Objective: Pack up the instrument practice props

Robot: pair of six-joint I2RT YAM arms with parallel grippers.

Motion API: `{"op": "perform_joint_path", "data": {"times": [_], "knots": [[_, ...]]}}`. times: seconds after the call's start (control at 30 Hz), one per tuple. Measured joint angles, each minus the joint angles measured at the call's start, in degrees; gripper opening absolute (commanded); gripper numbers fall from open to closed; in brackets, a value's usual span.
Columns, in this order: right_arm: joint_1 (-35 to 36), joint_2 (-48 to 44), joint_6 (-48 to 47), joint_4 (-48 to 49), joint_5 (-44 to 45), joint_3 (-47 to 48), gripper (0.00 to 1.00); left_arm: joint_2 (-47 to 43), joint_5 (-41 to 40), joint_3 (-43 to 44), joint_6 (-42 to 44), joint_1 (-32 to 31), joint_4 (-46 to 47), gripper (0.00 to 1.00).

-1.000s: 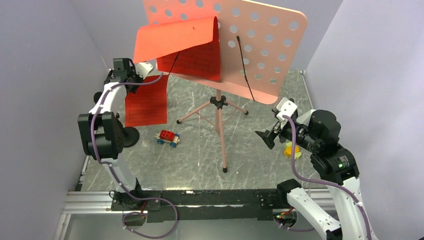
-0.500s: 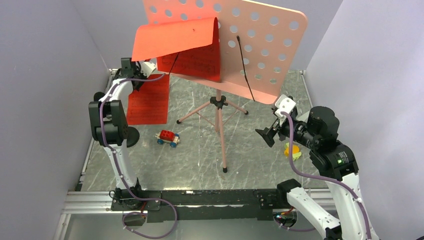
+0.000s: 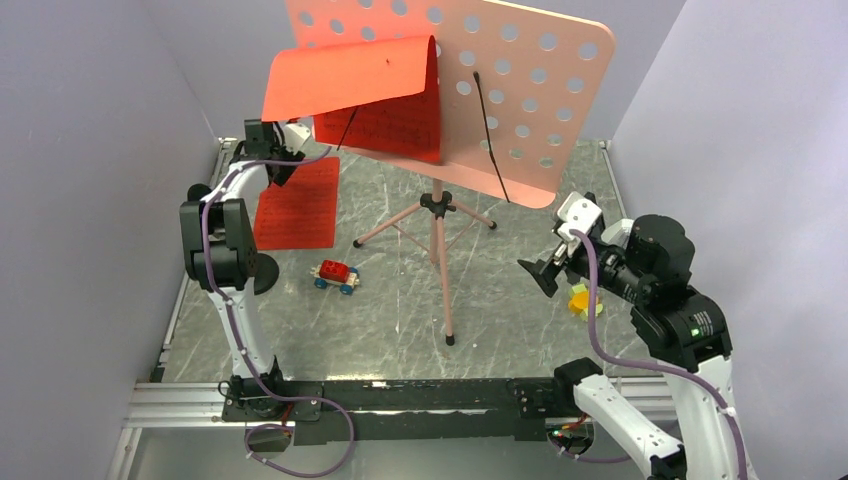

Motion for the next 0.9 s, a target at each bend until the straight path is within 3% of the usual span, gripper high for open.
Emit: {"op": "perform_joint_path", "data": {"times": [0.1,0.23,0.43,0.6,0.7,0.9], "knots": [[0.00,-0.63,-0.79,-1.31,0.02,1.07,0.99,-1.14,0.09,-2.34,-1.64,-0.04,0.92,0.76],[0.00,-2.29,-1.44,-3.37,0.33,1.40,0.99,-8.24,2.60,-10.47,-3.72,-0.07,-0.09,0.78],[-0.50,-3.37,-2.32,-4.74,0.39,2.36,0.99,-27.69,10.43,-22.99,-7.85,-1.16,-2.64,0.79],[-0.66,-3.76,-2.58,-4.85,0.31,2.36,0.98,-42.62,22.67,-28.59,-12.57,-1.77,-4.61,0.80],[-0.68,-5.73,-3.65,-2.86,-0.94,-3.10,0.98,-48.15,29.81,-32.09,-14.32,-3.04,-5.49,0.80],[-0.68,-8.92,-9.57,3.28,-2.95,-24.33,0.96,-50.05,38.62,-40.30,-18.71,-8.09,-7.34,0.79]]}}
